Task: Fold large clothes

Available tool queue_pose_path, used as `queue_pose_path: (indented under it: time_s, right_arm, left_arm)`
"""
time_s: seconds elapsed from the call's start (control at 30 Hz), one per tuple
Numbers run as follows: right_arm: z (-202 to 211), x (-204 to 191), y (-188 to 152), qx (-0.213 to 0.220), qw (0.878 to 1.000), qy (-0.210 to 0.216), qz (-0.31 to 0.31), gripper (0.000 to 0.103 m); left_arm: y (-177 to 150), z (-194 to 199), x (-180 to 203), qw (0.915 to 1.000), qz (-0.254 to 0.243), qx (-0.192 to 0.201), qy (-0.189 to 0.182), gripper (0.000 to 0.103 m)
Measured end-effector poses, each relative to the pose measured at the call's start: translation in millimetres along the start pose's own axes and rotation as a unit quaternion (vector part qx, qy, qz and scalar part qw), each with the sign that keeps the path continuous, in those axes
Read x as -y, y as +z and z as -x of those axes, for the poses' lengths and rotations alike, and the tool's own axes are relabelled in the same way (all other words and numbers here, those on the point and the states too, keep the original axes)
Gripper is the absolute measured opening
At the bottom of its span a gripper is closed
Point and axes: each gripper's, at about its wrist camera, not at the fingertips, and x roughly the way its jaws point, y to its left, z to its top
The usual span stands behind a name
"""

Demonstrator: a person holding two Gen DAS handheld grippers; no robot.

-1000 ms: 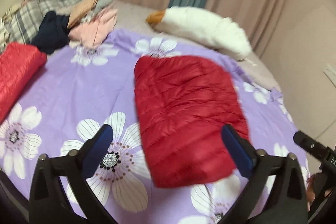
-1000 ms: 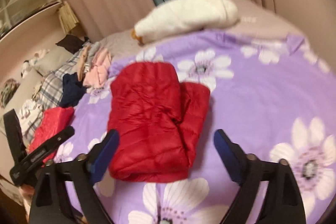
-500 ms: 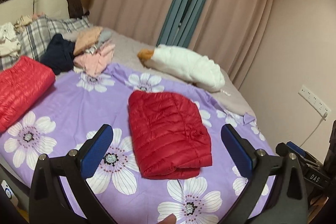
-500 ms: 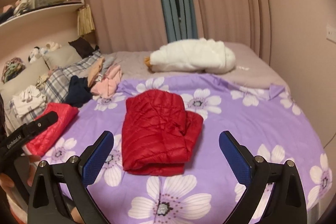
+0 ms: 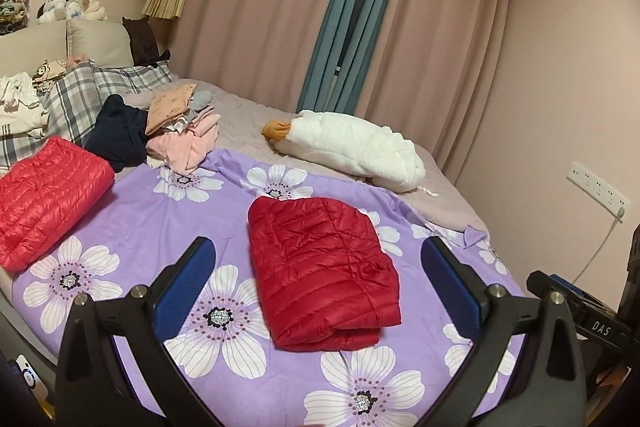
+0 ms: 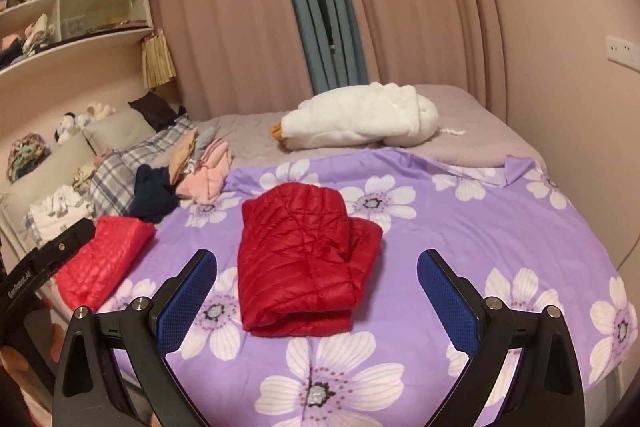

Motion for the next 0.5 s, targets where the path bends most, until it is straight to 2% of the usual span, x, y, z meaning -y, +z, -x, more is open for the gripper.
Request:
queue_pose_path:
  time_s: [0.27, 0.5]
  right_arm:
    - [-1.7, 1.5, -0.1, -0.007, 1.000, -0.002, -0.008, 0.100]
    - [-4.7, -6.6, -0.8, -0.011, 1.000, -0.010, 0.003, 0.100]
  left_arm:
    - [-1.1, -5.6, 4.8, 0.9997, -0.021, -0.014, 0.005, 0.103]
    - [-1.9, -11.4, 2.1, 0.9995, -0.013, -0.030, 0.000, 0.103]
